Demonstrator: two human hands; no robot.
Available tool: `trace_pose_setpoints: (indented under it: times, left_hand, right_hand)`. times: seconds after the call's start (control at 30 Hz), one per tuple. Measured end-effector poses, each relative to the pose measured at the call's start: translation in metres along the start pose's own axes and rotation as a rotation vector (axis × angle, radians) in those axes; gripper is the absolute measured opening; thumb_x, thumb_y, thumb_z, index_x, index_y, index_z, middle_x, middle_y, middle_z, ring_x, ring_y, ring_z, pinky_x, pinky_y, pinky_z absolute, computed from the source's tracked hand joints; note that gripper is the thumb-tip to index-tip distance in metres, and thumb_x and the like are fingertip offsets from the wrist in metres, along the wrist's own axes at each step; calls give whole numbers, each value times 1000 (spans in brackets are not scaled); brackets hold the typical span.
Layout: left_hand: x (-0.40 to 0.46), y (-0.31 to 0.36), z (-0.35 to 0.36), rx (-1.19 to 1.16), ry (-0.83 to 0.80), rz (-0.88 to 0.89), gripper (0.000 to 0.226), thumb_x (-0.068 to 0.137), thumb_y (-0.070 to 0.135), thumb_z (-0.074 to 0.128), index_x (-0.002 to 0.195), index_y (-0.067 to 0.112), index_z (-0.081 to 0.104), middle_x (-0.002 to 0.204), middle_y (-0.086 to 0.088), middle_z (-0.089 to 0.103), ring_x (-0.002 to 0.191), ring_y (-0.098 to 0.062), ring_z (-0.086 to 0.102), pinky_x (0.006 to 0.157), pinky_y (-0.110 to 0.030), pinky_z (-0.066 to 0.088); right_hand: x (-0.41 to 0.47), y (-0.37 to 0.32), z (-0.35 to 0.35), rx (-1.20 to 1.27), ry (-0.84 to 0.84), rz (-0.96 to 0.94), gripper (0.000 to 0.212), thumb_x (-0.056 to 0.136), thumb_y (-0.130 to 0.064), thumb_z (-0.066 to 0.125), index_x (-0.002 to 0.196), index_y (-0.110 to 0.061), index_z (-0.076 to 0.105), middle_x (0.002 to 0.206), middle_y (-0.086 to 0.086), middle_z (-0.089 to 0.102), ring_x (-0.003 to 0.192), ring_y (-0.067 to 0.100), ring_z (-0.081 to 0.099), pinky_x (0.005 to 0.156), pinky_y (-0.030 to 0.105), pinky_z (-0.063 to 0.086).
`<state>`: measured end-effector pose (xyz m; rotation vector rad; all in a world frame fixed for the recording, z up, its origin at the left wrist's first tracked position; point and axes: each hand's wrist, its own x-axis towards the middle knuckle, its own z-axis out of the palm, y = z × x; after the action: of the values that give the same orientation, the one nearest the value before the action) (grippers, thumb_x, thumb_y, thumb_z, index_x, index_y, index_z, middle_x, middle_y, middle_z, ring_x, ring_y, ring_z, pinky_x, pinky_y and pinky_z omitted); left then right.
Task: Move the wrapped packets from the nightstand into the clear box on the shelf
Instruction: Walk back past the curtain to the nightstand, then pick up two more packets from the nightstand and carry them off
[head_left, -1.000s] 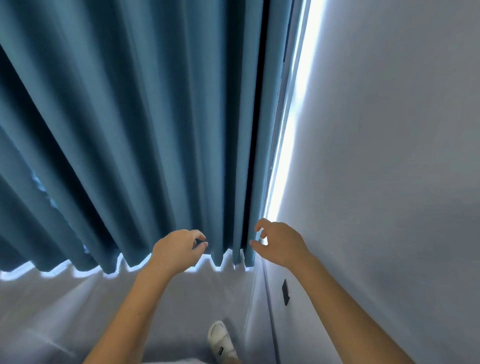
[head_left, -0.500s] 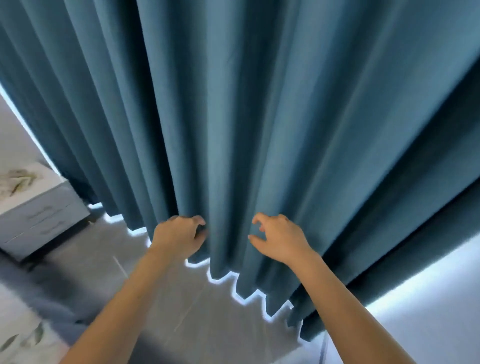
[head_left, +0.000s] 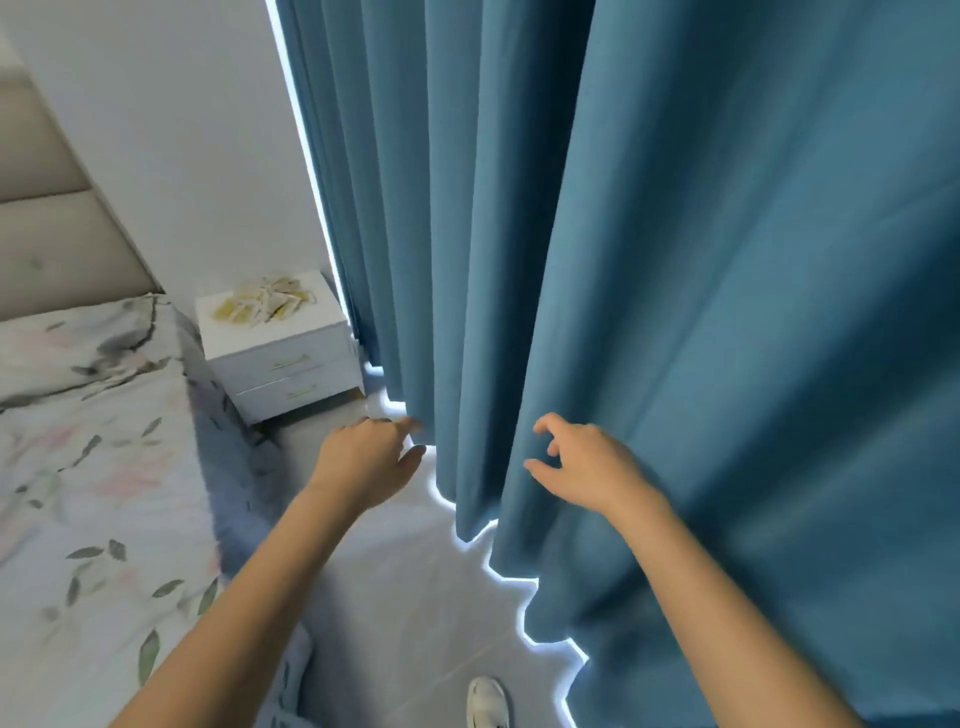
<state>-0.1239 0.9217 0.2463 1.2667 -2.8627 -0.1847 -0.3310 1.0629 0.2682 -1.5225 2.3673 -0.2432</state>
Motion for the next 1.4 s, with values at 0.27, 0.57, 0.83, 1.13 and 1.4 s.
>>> trace_pose_setpoints:
  times: [0.27,0.57,0.83,1.13,1.4]
  left_hand:
    - [87,-78,-39,-29,49,-314,39,97,44,41,134,32,47,115,7,69,105,-21,62,81,-33,51]
    - [165,-215,-26,-106,-48,-607,35,98,39,37,129,32,50,112,1,69,104,-25,61,82,-33,51]
    - [306,-384,-33,-177,-18,-666,33,97,40,39,125,33,54,112,1,68,108,-25,60,83,-33,48]
    - [441,-537,-39,-188,-11,-677,36,96,42,42,130,31,53,114,7,68,108,-22,61,84,-35,51]
    - [546,-654,14,-273,15,-837,32,96,37,44,124,33,58,111,8,69,110,-21,59,84,-32,48]
  right_hand:
    - [186,-58,-19,-15,-140,-246,45,93,-43,50,133,-27,38,110,-1,63,105,22,56,86,37,51]
    - [367,-170,14,13,-253,-440,40,92,-28,46,131,-28,40,110,-4,66,107,21,57,84,35,50]
    - [569,-284,30,27,-320,-439,36,91,-26,48,127,-24,44,104,-4,68,97,19,58,84,39,53]
    - [759,-388,59,77,-429,-425,39,94,-24,51,132,-21,43,109,0,66,100,21,59,91,38,51]
    - [938,-455,128,-2,-482,-479,33,96,-30,48,127,-19,48,119,1,65,105,25,61,86,36,51]
